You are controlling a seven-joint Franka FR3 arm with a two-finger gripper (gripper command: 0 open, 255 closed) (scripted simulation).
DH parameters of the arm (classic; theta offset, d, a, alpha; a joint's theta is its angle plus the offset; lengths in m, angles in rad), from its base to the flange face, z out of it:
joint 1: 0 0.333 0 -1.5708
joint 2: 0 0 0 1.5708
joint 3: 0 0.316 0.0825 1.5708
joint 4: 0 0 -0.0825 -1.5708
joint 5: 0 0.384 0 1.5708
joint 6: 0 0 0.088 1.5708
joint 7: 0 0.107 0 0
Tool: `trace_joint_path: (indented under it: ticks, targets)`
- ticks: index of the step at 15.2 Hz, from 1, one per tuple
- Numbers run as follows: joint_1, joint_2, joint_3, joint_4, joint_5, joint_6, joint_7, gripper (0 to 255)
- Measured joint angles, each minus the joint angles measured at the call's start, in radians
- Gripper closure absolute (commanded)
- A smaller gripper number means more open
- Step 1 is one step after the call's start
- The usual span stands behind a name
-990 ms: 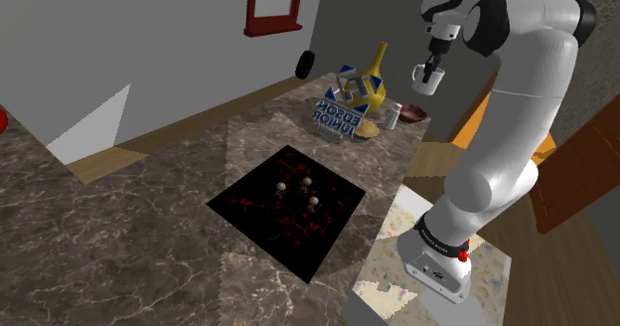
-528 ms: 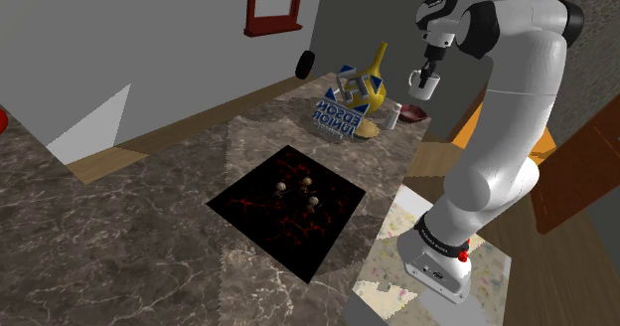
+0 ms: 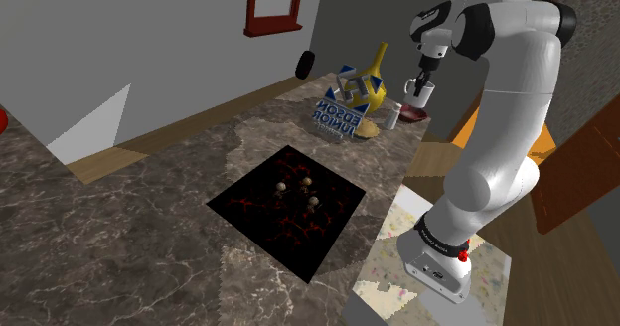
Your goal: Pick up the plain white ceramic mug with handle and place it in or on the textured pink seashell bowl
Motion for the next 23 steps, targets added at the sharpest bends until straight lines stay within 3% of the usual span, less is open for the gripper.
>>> trace_joint_path:
  ticks: [9,10,16,23]
  targets:
    - [0.000,0.010,0.004,-0.028,0.007,0.037,-0.002,255]
    - [0.000,0.010,0.004,-0.028,0.007,0.037,-0.002,0]
    - [-0.001,0.010,0.004,-0.028,0.007,0.037,-0.002,0]
    - [0.002,-0.013,-0.005,0.069,-0.010,-0.078,0.010,0]
